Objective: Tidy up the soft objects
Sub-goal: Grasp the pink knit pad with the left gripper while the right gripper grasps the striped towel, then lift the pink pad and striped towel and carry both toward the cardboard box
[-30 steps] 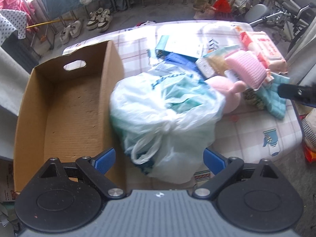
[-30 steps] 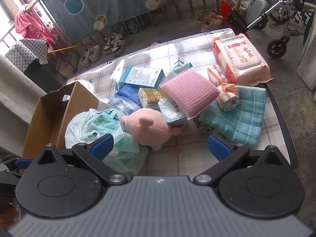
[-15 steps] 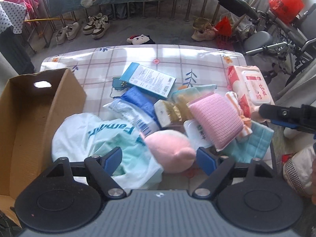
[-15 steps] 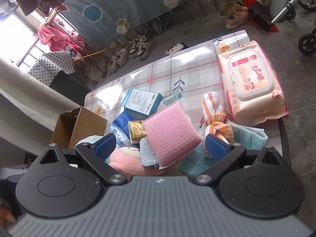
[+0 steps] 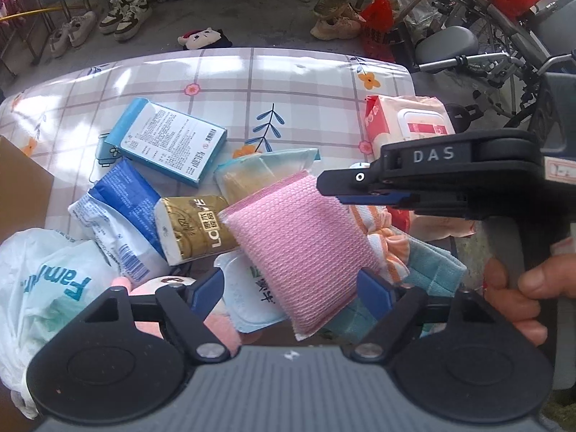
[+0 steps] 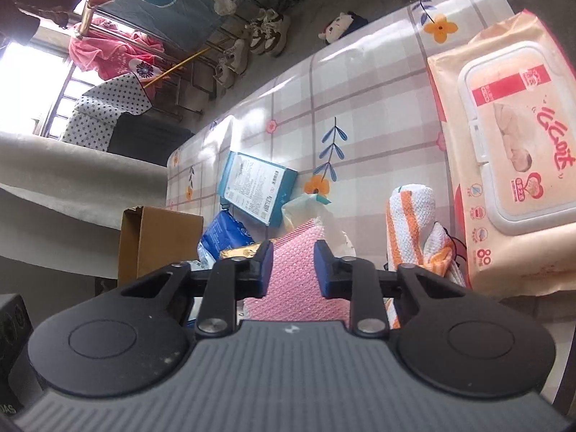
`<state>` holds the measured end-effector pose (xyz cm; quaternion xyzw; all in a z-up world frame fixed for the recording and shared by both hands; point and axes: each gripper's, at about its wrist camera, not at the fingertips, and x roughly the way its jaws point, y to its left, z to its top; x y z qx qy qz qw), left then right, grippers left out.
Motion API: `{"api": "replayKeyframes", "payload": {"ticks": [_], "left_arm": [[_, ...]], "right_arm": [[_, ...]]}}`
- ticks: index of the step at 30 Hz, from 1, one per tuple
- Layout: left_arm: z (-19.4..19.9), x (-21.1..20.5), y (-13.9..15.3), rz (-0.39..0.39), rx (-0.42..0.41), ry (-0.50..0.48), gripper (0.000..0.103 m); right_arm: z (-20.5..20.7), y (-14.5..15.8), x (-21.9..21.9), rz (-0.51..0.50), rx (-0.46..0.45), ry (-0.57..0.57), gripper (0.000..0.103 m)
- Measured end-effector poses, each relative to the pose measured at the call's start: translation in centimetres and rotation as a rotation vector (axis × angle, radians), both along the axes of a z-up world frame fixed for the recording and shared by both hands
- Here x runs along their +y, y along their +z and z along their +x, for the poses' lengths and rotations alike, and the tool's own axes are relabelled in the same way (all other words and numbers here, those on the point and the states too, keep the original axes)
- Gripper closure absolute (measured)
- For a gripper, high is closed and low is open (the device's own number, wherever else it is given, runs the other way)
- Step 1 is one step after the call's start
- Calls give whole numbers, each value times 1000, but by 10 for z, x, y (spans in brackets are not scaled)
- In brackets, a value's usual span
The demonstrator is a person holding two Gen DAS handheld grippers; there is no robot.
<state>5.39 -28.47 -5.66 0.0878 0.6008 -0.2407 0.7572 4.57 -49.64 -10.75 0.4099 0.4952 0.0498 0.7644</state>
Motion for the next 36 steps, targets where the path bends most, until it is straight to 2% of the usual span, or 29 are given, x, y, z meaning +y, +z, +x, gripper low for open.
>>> {"api": "replayKeyframes", "payload": {"ticks": [3, 7, 11, 14, 18, 20, 24, 31, 36], "left_arm": [[2, -7, -6, 6, 23, 7, 17], [5, -13, -12, 45, 26, 17, 12], [12, -16, -23, 86, 30, 31, 12], [18, -18, -30, 101, 45, 54, 12], [20, -19, -34, 108, 47, 68, 12], [19, -21, -35, 116, 39, 63, 12], [18, -21, -34, 116, 31, 59, 13], [19, -17, -33, 93, 34, 79, 14], [19, -14, -31, 70, 34, 82, 23]], "right_arm": [[3, -17, -1, 38, 62, -3, 86], [-5, -26, 3, 123, 91, 5, 86], [-15, -34, 2, 190, 111, -17, 84], [-23, -23, -7, 132, 100, -46, 83], [-36, -4, -21, -79, 135, -77, 69], [-41, -5, -25, -136, 179, -92, 62], [-43, -22, -19, -147, 234, -93, 60], [-22, -40, -4, -150, 272, -86, 57], [-9, -51, 3, -142, 298, -80, 59]]}}
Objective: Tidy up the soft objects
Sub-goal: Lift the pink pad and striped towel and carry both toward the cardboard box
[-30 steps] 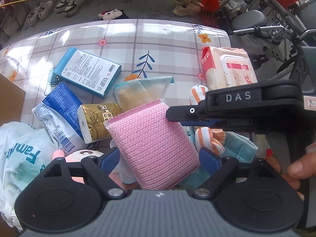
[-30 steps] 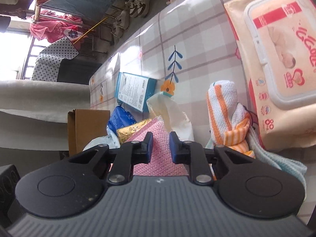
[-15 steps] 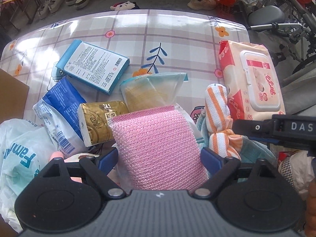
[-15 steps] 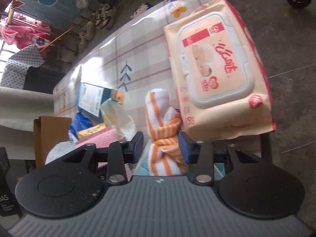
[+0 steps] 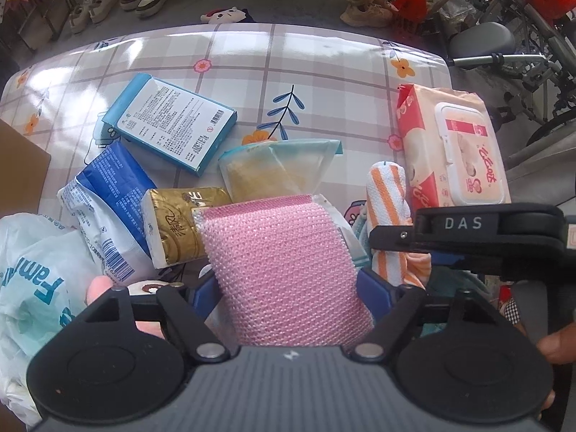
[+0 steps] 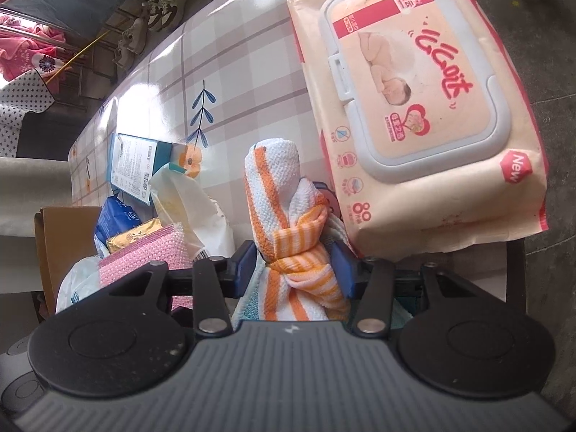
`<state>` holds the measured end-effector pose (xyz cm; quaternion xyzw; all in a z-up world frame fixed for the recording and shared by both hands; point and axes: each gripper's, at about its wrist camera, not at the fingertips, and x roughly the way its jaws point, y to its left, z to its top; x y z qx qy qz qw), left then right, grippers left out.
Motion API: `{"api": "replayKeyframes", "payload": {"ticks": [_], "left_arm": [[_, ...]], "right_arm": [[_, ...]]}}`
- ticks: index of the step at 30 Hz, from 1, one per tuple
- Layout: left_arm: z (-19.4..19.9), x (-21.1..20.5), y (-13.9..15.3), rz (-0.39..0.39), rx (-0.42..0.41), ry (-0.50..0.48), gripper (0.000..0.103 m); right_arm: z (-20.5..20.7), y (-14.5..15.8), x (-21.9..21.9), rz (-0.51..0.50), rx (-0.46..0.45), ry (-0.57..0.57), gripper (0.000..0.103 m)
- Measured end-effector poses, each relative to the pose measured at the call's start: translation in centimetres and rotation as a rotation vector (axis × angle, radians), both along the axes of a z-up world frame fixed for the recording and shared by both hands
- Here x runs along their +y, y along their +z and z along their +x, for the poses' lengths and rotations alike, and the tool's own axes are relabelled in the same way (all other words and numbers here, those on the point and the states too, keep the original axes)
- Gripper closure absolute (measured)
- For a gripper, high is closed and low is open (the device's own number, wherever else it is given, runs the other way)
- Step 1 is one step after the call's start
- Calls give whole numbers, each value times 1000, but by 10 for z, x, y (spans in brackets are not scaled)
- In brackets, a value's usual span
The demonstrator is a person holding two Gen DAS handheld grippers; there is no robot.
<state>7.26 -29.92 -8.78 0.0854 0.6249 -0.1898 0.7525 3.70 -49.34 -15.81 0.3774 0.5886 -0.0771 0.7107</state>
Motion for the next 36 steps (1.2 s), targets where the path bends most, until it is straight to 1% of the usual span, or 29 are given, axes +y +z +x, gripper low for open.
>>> {"api": "replayKeyframes", "payload": {"ticks": [2, 4, 6, 7, 8, 10, 11, 15, 16, 17, 20, 21, 23, 26, 29, 36], "left_arm": [[-1, 0, 1, -5, -2, -3, 30], [-2, 0, 3, -2, -5, -8, 32], [-1, 1, 4, 0, 0, -5, 32], [0, 1, 3, 4, 7, -1, 29], [2, 0, 2, 12, 12, 3, 24], [4, -1, 0, 32, 12, 7, 19], [6, -2, -1, 36, 14, 8, 18], [10, -3, -3, 35, 11, 25, 18], [11, -3, -2, 36, 8, 31, 20], [11, -3, -1, 30, 7, 37, 26], [11, -1, 3, 1, 15, 62, 41], [10, -1, 5, 0, 8, 60, 43], [7, -3, 12, -5, -5, 52, 52], [3, -6, 18, -11, -16, 43, 61], [-1, -9, 26, -14, -37, 32, 66], [-8, -10, 48, -31, -63, 1, 68]], "right_arm": [[-1, -2, -1, 15, 0, -15, 62], [-4, 0, -5, 30, -1, -31, 63], [-9, 1, -10, 43, -3, -36, 64], [-9, 1, -10, 45, -3, -34, 64], [-9, 0, -11, 50, -2, -31, 64], [-9, -3, -11, 69, 3, -36, 62], [-9, -5, -12, 80, 4, -43, 61], [-9, -8, -16, 102, -3, -58, 61], [-10, -8, -17, 107, -6, -61, 62], [-11, -8, -18, 108, -11, -60, 62], [-15, -5, -20, 110, -28, -62, 64], [-16, -3, -20, 108, -36, -63, 64], [-20, 2, -23, 103, -53, -60, 65], [-24, 9, -26, 101, -78, -56, 65], [-27, 15, -28, 109, -102, -57, 65], [-35, 33, -30, 124, -157, -57, 66]]}}
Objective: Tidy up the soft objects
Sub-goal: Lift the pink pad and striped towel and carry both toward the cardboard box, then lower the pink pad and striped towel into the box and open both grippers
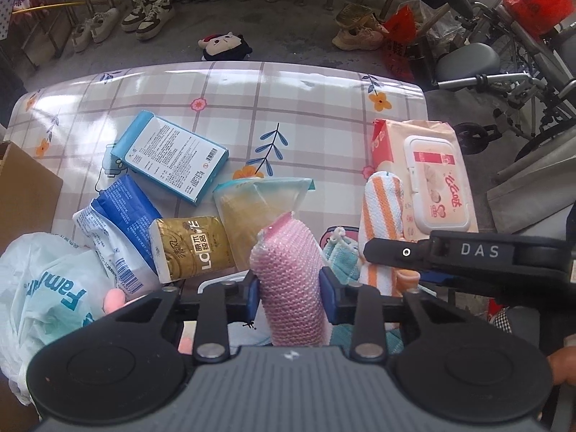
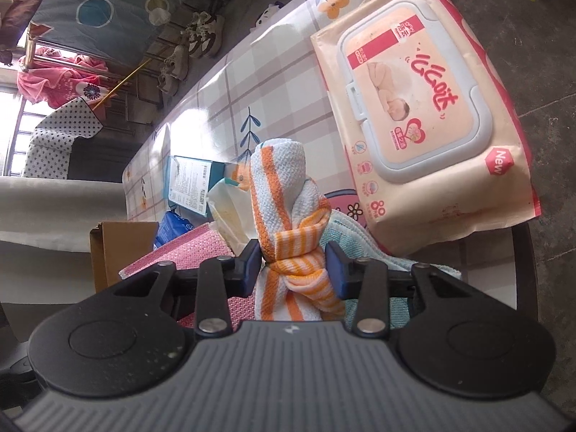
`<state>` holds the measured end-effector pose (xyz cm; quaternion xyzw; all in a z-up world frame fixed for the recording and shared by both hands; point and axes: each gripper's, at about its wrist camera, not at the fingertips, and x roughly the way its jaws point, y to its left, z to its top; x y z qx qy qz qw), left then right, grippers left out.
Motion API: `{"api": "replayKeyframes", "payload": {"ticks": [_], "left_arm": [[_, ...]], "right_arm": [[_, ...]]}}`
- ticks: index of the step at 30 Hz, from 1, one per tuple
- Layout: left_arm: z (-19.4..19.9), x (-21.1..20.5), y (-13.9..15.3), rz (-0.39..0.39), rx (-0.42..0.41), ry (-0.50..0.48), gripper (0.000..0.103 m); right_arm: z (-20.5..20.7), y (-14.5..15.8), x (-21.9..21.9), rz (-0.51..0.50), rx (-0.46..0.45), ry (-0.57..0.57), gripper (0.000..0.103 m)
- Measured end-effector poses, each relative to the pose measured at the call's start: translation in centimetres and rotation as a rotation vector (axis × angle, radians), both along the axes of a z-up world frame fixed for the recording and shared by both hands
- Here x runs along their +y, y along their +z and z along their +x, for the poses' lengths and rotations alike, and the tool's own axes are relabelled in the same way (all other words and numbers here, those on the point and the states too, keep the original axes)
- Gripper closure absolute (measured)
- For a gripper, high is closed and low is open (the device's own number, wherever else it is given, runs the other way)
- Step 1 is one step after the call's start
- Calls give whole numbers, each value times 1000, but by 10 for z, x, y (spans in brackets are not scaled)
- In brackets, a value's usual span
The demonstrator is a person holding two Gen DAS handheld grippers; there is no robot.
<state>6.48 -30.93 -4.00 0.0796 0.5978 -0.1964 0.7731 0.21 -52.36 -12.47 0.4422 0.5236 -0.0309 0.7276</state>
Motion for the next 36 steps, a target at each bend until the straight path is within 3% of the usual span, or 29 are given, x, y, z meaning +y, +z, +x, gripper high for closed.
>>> {"api": "replayKeyframes", "payload": {"ticks": [9, 17, 23, 28, 32, 36], "left_arm": [[-4, 29, 50, -62, -50, -4, 68], [1, 108, 86, -104, -59, 26, 68], [25, 215, 121, -96, -82, 89, 68], [65, 311, 139, -45, -127, 132, 68], [107, 368, 122, 18, -146, 118, 68], [153, 404, 81, 83, -140, 77, 68]], "right_arm": [[-12, 51, 15, -11, -95, 25, 66], [-5, 108, 71, -23, -173, 83, 66], [28, 148, 163, 10, -237, 119, 66], [74, 160, 265, 65, -266, 153, 66], [117, 156, 346, 88, -261, 178, 66], [166, 130, 411, 80, -199, 202, 65]]}}
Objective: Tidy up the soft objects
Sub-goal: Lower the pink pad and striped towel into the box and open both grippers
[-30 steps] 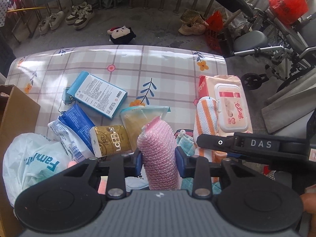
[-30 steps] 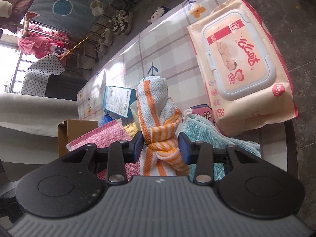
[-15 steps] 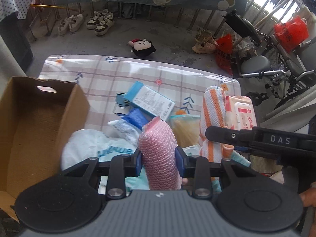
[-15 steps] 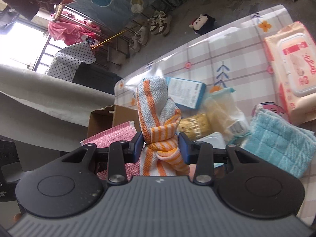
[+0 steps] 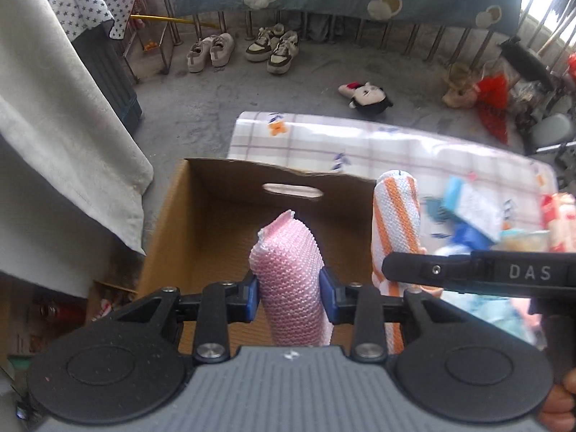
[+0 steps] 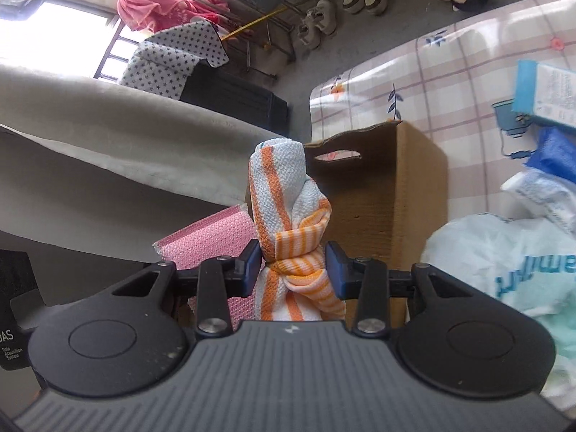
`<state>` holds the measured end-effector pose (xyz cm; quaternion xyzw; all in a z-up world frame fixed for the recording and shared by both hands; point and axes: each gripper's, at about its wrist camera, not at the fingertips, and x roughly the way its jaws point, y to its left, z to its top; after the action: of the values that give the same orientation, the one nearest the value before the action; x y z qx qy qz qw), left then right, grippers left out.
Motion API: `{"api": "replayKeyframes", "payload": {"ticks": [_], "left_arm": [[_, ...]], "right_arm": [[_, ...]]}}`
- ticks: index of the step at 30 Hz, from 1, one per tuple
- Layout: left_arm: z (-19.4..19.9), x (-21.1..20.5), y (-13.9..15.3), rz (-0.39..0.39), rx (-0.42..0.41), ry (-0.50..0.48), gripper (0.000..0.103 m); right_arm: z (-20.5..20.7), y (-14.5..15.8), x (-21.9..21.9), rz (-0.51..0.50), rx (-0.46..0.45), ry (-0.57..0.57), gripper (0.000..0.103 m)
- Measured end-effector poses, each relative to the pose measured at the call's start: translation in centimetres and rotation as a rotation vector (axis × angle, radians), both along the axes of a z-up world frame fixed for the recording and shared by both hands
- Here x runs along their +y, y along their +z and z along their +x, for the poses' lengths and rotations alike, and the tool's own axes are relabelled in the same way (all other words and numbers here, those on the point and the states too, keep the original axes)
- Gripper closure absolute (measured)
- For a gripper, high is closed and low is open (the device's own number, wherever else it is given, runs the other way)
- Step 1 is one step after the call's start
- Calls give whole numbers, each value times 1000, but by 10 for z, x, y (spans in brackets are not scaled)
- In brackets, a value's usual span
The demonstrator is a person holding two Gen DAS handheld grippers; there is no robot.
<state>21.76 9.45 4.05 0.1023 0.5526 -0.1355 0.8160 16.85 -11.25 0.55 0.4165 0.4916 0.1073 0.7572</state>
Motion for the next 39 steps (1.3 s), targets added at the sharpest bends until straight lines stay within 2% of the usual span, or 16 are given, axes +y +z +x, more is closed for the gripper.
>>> {"api": "replayKeyframes", "payload": {"ticks": [4, 9, 15, 18, 24, 32, 36, 39], "left_arm": [[39, 19, -45, 57, 27, -45, 67], [78, 30, -88, 99, 74, -99, 66], [101, 28, -117, 134, 72, -163, 63], [103, 23, -127, 180, 40, -185, 54], [104, 20, -126, 200, 31, -183, 49], [99, 23, -112, 220, 6, -161, 41], [96, 27, -107, 213, 2, -137, 40], [95, 30, -104, 206, 3, -116, 39]], "right_arm": [[39, -30, 50, -31, 57, 9, 65], [74, -81, 86, -61, 142, -22, 65], [96, -136, 98, -63, 204, -94, 65], [102, -155, 97, -51, 223, -126, 64], [104, -183, 97, -21, 257, -177, 63], [117, -196, 100, -26, 261, -155, 61], [119, -196, 99, -29, 261, -151, 50], [121, -192, 97, -38, 251, -151, 49]]}}
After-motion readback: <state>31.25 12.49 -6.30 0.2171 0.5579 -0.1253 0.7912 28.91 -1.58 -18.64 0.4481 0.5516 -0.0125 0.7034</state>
